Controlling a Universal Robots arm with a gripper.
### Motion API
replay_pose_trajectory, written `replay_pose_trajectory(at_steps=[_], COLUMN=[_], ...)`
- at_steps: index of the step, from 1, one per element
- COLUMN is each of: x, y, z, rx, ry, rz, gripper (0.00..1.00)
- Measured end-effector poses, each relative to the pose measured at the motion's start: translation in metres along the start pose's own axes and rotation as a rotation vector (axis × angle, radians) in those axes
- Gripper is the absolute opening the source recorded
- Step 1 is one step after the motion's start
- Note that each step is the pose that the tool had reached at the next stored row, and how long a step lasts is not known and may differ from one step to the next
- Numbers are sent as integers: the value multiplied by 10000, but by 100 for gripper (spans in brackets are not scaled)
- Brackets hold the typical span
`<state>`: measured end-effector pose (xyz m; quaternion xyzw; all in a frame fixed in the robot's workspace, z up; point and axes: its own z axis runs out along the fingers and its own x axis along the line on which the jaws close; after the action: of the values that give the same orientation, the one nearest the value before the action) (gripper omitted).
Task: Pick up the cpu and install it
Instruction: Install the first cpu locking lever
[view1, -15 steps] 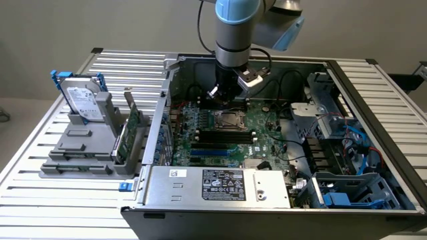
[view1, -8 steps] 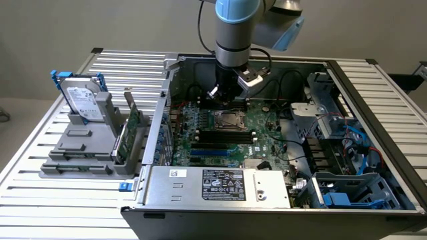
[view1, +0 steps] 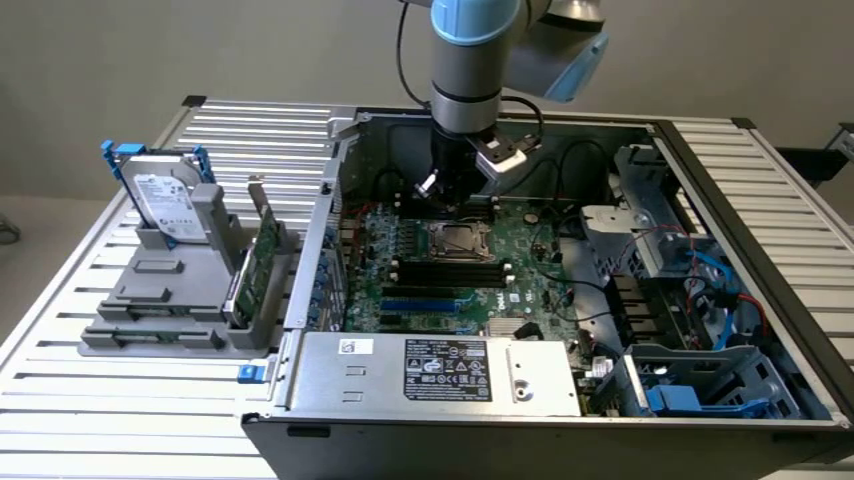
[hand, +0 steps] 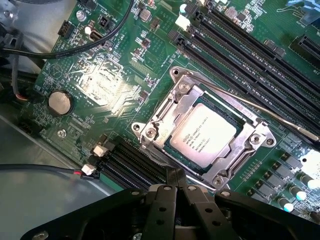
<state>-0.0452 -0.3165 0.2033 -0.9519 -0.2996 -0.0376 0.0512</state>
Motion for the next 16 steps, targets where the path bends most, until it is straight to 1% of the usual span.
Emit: replay_pose_trajectory(at_steps=[13,16], x=[17,20], y=[-25,-29], z=[3,7], rx=[8,0], ry=[-12,-18], rz=[-118,-130], gripper=[11,11])
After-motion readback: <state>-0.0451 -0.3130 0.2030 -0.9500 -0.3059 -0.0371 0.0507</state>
